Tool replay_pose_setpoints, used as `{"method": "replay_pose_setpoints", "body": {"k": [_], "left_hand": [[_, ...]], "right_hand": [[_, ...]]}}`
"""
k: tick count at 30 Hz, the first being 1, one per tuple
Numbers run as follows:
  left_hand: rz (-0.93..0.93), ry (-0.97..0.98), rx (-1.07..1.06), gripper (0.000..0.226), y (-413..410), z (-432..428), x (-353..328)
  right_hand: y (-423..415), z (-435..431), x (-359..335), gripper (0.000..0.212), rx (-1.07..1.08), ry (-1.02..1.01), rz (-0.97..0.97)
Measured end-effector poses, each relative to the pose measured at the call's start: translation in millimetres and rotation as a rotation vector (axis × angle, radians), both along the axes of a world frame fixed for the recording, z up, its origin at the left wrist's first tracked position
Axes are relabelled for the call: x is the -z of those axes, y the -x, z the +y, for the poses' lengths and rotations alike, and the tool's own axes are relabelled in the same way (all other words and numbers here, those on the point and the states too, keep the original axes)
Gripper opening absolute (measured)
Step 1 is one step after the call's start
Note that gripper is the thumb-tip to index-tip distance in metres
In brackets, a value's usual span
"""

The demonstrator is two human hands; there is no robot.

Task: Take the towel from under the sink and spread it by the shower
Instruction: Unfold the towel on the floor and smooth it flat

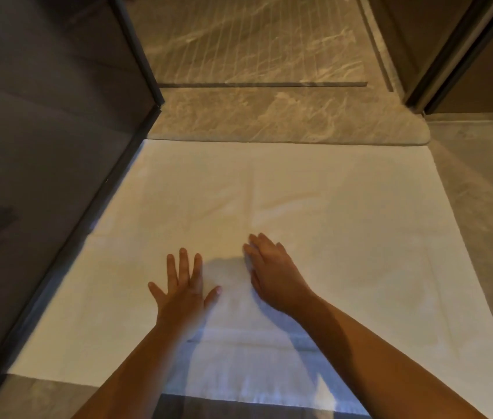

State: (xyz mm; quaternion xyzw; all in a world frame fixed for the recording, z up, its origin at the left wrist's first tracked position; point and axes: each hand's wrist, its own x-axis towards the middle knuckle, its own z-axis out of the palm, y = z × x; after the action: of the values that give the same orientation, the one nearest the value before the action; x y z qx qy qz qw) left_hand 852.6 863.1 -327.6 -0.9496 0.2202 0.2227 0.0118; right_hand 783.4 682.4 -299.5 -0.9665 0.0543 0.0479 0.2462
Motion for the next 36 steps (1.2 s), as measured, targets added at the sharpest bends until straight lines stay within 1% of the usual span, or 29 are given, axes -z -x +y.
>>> {"method": "replay_pose_setpoints", "body": {"k": [2, 5, 7, 8, 10, 12, 14, 16, 18, 19, 20, 22, 24, 26, 28, 30, 32, 34, 36], "left_hand": [[0.001, -0.03, -0.003, 0.078, -1, 0, 4], [0.033, -0.084, 0.011, 0.087, -6, -1, 6], [0.059, -0.079, 0.005, 0.091, -6, -1, 7], [0.065, -0.072, 0.001, 0.092, -7, -1, 7], [0.083, -0.065, -0.003, 0.092, -7, -1, 6], [0.107, -0.064, 0.001, 0.092, -7, -1, 4], [0.111, -0.069, -0.003, 0.092, -7, -2, 3], [0.12, -0.081, -0.004, 0.092, -6, -4, 3], [0.13, -0.094, -0.001, 0.092, -7, -4, 3], [0.139, -0.105, -0.002, 0.093, -8, -3, 2], [0.149, -0.117, -0.002, 0.095, -8, -3, 1], [0.166, -0.136, -0.002, 0.099, -9, -5, -2], [0.185, -0.153, -0.021, 0.102, -8, -8, -5], [0.196, -0.169, -0.039, 0.103, -8, -10, -6], [0.207, -0.172, -0.042, 0.104, -8, -10, -6], [0.213, -0.175, -0.035, 0.103, -9, -10, -6], [0.219, -0.185, -0.031, 0.102, -10, -10, -6], [0.22, -0.193, -0.027, 0.102, -9, -11, -7], [0.22, -0.201, -0.025, 0.101, -9, -13, -8]], "right_hand": [[-31, 17, 7, 0.05, -0.079, 0.026, 0.002], [-63, 25, 17, 0.052, -0.104, 0.081, 0.025], [-73, 9, 25, 0.054, -0.084, 0.137, 0.039], [-74, -6, 28, 0.054, -0.024, 0.141, 0.055], [-68, -45, 32, 0.054, 0.172, 0.169, 0.096], [-49, -87, 32, 0.054, 0.369, 0.238, 0.153], [-29, -116, 27, 0.055, 0.527, 0.264, 0.208], [-21, -123, 21, 0.055, 0.658, 0.255, 0.222], [-28, -109, 16, 0.053, 0.713, 0.249, 0.173], [-36, -96, 15, 0.052, 0.663, 0.255, 0.14], [-46, -81, 14, 0.052, 0.561, 0.262, 0.111], [-68, -52, 16, 0.054, 0.292, 0.237, 0.073], [-90, -27, 20, 0.055, 0.074, 0.198, 0.094], [-103, -15, 26, 0.055, -0.039, 0.192, 0.135], [-106, -18, 32, 0.055, -0.048, 0.19, 0.147], [-103, -38, 34, 0.057, 0.071, 0.186, 0.136], [-95, -72, 34, 0.057, 0.276, 0.195, 0.161], [-76, -108, 31, 0.056, 0.462, 0.205, 0.209], [-49, -136, 26, 0.053, 0.601, 0.216, 0.223]]}}
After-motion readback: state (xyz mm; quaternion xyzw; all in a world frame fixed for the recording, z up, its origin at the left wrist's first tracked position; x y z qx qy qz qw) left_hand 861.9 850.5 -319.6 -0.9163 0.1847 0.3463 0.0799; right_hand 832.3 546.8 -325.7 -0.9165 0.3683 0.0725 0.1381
